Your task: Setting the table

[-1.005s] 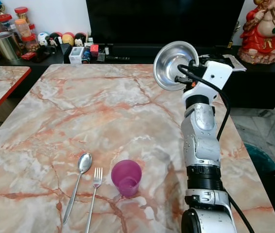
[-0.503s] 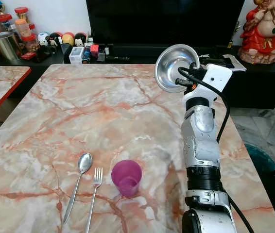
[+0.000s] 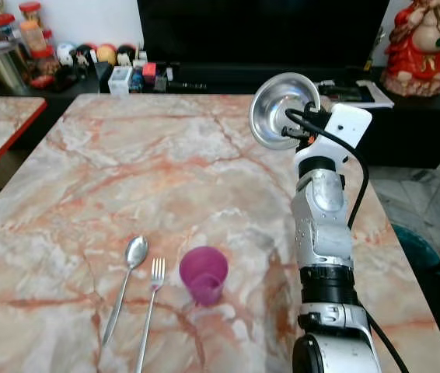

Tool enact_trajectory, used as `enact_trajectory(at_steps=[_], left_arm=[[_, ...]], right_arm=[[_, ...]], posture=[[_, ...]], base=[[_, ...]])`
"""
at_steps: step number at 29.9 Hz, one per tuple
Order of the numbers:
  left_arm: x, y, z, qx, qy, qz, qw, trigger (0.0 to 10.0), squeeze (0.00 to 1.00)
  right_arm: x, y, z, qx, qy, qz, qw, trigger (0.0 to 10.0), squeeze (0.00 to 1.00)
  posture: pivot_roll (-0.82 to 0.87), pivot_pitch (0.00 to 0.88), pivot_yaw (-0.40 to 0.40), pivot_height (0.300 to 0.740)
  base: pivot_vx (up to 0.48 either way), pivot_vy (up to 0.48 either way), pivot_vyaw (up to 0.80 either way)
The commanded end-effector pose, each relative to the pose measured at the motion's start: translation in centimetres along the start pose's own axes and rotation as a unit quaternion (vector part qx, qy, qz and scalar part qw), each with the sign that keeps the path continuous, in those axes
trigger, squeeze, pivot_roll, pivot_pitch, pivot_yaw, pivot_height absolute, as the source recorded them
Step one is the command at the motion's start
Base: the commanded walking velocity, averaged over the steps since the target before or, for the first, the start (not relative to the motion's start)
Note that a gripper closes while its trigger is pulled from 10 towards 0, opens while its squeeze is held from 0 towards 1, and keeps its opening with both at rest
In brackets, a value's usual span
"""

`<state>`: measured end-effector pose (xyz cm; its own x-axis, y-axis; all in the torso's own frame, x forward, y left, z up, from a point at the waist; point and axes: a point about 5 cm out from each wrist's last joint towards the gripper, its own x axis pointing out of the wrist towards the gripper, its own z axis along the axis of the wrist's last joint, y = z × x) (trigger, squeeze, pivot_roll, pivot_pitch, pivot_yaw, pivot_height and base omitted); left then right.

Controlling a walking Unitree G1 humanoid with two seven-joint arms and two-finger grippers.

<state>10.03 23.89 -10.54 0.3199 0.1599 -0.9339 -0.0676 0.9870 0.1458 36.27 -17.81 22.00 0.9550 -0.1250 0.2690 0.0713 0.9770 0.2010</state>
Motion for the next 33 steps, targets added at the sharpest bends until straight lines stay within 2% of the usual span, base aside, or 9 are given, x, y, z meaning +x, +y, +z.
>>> enact_trajectory(at_steps=[1, 10, 22, 33], left_arm=[[-0.07, 0.02, -0.79, -0.002, 0.010, 0.001, 1.000, 10.0, 0.00], [-0.08, -0.01, -0.88, 0.000, 0.011, 0.000, 1.000, 10.0, 0.00], [-0.09, 0.08, -0.89, -0.006, 0.009, 0.008, 1.000, 10.0, 0.00], [-0.09, 0.09, -0.94, -0.010, 0.011, 0.009, 1.000, 10.0, 0.00]], right_arm=[[0.22, 0.17, 0.51, -0.002, -0.012, 0.003, 1.000, 10.0, 0.00], [0.44, 0.31, 0.63, -0.004, -0.013, 0.006, 1.000, 10.0, 0.00], [0.39, -0.03, 0.53, -0.004, -0.012, 0.002, 1.000, 10.0, 0.00], [0.31, 0.00, 0.28, -0.005, -0.008, 0.001, 1.000, 10.0, 0.00]], posture=[[-0.11, 0.028, 0.013, 0.740], [-0.11, 0.016, 0.010, 0.740], [-0.11, 0.025, 0.008, 0.740], [-0.11, 0.032, 0.006, 0.740]], base=[[-0.274, 0.000, 0.00], [-0.258, 0.000, 0.00], [0.000, 0.000, 0.00], [0.000, 0.424, 0.00]])
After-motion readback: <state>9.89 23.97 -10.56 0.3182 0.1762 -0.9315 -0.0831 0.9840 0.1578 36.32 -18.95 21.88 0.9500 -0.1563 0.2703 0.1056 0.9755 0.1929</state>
